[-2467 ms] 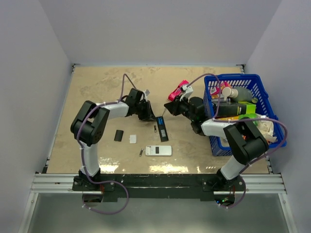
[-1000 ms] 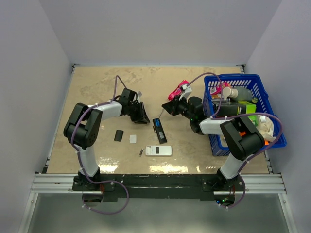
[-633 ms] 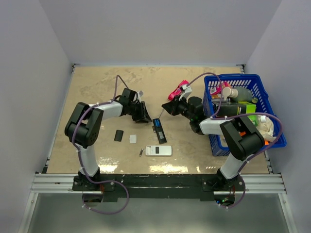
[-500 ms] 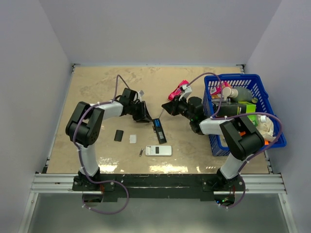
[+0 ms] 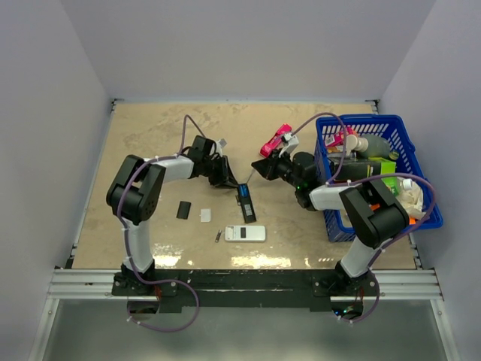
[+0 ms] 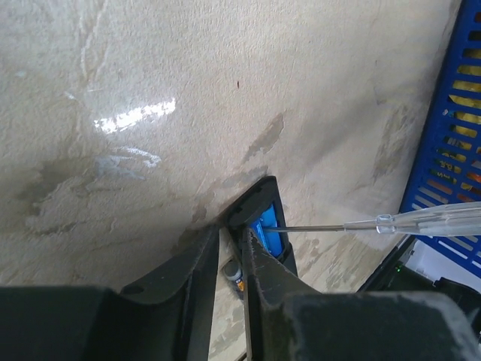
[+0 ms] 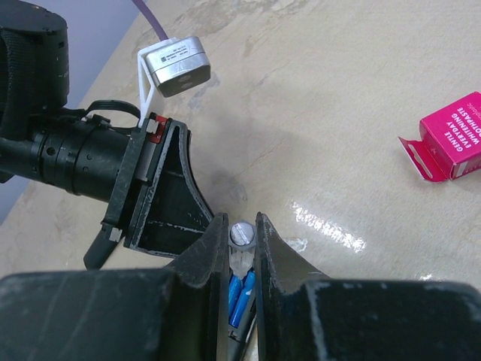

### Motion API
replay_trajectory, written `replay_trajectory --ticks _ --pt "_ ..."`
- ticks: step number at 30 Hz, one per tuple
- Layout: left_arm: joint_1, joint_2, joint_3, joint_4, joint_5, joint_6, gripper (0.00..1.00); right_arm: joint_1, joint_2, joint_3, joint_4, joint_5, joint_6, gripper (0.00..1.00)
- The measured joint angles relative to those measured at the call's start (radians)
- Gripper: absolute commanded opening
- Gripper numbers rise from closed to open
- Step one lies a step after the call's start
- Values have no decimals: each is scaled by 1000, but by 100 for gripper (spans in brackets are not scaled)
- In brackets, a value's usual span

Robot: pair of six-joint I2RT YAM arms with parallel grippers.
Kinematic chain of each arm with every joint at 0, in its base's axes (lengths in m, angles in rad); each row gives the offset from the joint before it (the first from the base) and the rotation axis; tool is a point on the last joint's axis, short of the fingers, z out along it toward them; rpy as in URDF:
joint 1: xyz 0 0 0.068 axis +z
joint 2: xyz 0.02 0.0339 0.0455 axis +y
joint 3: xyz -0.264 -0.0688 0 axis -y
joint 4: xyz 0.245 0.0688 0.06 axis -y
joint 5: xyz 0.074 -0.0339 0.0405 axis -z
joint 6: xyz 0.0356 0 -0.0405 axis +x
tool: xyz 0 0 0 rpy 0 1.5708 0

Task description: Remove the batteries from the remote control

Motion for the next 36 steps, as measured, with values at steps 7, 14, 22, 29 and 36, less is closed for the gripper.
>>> replay_trajectory --ticks 7,14,22,29,36 --pt "-3 8 9 -12 -15 -7 17 -27 34 -17 56 -21 38 0" --pt "-5 8 11 -22 -31 -12 16 -53 46 -29 77 -47 79 0" --pt "-7 8 14 -29 -36 -12 16 -59 46 -7 40 -67 85 0" --pt "-8 5 14 -29 -39 -11 16 -66 45 25 -19 -82 95 0" --pt "-11 0 11 -29 -48 -11 17 -71 45 67 -101 -105 97 0"
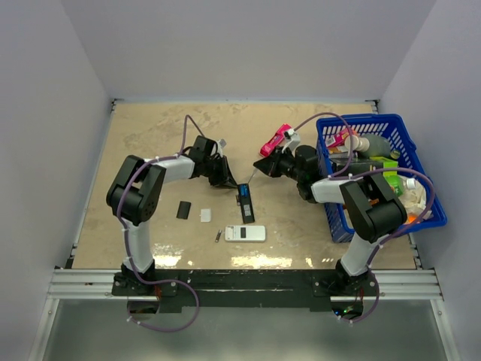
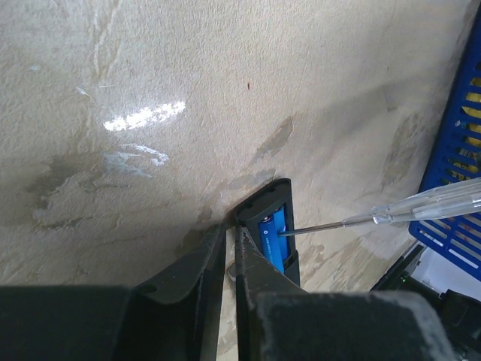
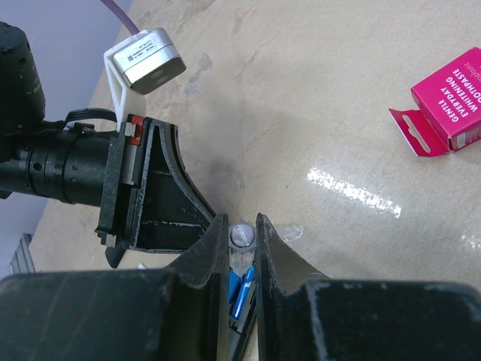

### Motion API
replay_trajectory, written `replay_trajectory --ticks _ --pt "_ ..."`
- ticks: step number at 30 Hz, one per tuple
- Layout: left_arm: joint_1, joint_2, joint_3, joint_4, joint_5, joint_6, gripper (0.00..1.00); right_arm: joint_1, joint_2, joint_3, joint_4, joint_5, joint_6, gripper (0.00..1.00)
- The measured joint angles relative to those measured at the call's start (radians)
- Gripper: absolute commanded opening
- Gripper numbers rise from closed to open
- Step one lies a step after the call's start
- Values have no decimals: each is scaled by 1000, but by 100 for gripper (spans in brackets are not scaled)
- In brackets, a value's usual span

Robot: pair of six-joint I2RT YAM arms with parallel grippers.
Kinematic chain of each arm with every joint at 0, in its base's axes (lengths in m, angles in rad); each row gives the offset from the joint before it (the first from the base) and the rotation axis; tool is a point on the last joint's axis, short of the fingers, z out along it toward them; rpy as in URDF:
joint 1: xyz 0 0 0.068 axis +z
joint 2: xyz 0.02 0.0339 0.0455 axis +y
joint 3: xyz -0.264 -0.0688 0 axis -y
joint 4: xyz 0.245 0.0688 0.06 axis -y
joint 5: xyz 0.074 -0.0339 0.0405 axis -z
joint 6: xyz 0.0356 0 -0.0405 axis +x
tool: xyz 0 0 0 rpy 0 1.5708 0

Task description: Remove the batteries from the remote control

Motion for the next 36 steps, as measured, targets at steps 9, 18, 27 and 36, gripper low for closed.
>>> replay_trajectory --ticks 9,18,27,36 --pt "-5 -7 -3 -4 -14 1 16 9 0 31 -57 -3 -1 0" --pt "-5 -8 -3 -10 -16 1 15 16 0 37 -64 -2 0 0" --pt "-5 -20 6 -68 -52 3 15 31 -2 44 -84 -5 0 0" --pt "13 -35 61 -207 -177 29 16 46 -31 44 -109 -18 1 0"
